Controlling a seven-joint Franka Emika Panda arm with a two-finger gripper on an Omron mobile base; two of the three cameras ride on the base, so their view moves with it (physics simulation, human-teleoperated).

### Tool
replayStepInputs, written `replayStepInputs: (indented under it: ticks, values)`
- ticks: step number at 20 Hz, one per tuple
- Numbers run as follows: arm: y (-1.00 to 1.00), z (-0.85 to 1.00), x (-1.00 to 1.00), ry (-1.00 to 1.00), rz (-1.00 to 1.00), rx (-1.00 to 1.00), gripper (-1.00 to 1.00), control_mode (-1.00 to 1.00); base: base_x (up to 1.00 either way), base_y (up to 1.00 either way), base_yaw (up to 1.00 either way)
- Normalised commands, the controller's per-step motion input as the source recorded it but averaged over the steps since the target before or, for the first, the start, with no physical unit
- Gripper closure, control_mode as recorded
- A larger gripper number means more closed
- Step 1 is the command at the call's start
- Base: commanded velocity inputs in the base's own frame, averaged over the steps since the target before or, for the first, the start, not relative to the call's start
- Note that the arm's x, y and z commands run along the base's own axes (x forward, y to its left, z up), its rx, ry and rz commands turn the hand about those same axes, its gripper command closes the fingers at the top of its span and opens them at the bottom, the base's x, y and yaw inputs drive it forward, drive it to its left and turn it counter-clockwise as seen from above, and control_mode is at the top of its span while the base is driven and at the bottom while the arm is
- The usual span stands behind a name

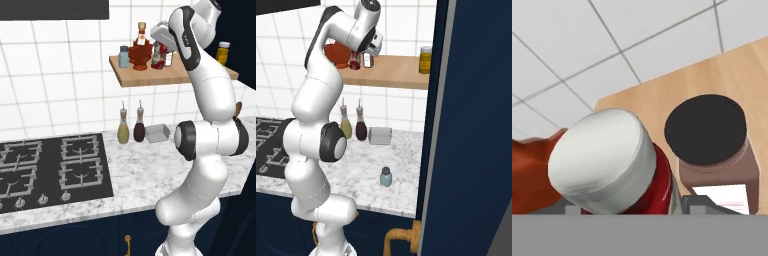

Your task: Put the shaker and condiment bottle from the counter next to their counterparts in the cabinet.

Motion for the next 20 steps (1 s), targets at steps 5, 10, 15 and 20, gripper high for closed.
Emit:
replayStepInputs:
  ticks: [5, 10, 15, 20]
  values:
    - [-0.02, -0.34, 0.10, 0.00, 0.00, -0.04, 1.00, -1.00, 0.00, 0.00, 0.00]
    - [0.00, -0.40, 0.00, -0.01, 0.00, -0.06, -1.00, -1.00, 0.00, 0.00, 0.00]
    - [0.00, -0.21, 0.02, 0.00, 0.00, -0.02, -1.00, -1.00, 0.00, 0.00, 0.00]
    - [-0.03, 0.22, 0.00, 0.00, 0.00, 0.07, -1.00, -1.00, 0.00, 0.00, 0.00]
